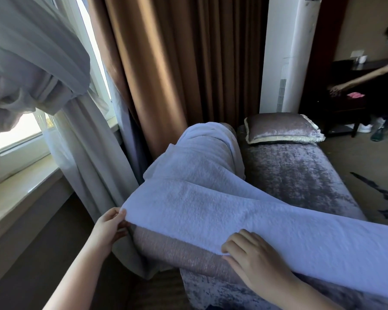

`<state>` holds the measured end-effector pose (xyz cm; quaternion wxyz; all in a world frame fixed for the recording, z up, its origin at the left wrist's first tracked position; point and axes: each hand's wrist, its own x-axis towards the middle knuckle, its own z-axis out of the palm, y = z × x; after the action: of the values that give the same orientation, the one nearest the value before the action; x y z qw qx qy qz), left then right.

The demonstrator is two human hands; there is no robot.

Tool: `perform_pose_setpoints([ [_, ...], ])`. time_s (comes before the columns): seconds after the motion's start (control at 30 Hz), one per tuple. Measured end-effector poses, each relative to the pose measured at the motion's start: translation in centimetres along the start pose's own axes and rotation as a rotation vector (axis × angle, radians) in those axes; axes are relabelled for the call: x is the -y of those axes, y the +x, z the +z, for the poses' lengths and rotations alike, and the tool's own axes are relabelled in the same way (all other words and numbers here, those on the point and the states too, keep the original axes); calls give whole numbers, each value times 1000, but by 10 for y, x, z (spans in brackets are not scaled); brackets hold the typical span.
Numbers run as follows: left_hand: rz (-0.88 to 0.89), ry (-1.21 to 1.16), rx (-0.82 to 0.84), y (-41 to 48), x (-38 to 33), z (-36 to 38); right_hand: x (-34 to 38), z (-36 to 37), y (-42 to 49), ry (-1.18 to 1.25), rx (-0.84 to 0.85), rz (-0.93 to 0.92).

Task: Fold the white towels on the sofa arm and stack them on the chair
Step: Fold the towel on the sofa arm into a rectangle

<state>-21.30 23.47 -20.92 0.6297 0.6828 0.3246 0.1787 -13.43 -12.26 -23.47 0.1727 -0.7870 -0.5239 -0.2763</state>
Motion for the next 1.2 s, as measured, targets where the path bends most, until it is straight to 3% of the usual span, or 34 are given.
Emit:
perform_pose_setpoints([
  [0.13, 14, 81, -64, 0, 2, 12, -9, -18, -7, 53, -18, 27],
  [0.33, -113, -183, -62, 1, -3, 14, -42, -41, -33, 15, -43, 199],
  [0.4, -55, 44, -172, 2, -2, 19, -51, -50, -45, -18, -58, 249],
  [0.47, 99, 413, -305, -3, -9, 33, -59, -59, -58, -54, -80, 301],
  [0.57, 515, 563, -366, -36, -31, 87, -75, -74, -78, -98, -100, 388],
  [0.67, 939, 617, -141, -78, -45, 164, -95, -94, -104, -152, -122, 514],
  [0.8, 1230, 795, 228, -108, -39, 253, -132, -123, -149, -190, -99, 756],
  [0.87, 1178, 917, 337, -107, -35, 286, -153, -135, -167, -161, -31, 874],
  [0.93, 1015, 1021, 418, -100, -36, 310, -171, -145, -174, -129, 88, 920],
  [1.03, 808, 1028, 457, -95, -40, 327, -188, -152, -173, -40, 192, 985],
  [1.2, 854, 982, 402, -93, -39, 331, -194, -145, -176, -182, 322, 987],
])
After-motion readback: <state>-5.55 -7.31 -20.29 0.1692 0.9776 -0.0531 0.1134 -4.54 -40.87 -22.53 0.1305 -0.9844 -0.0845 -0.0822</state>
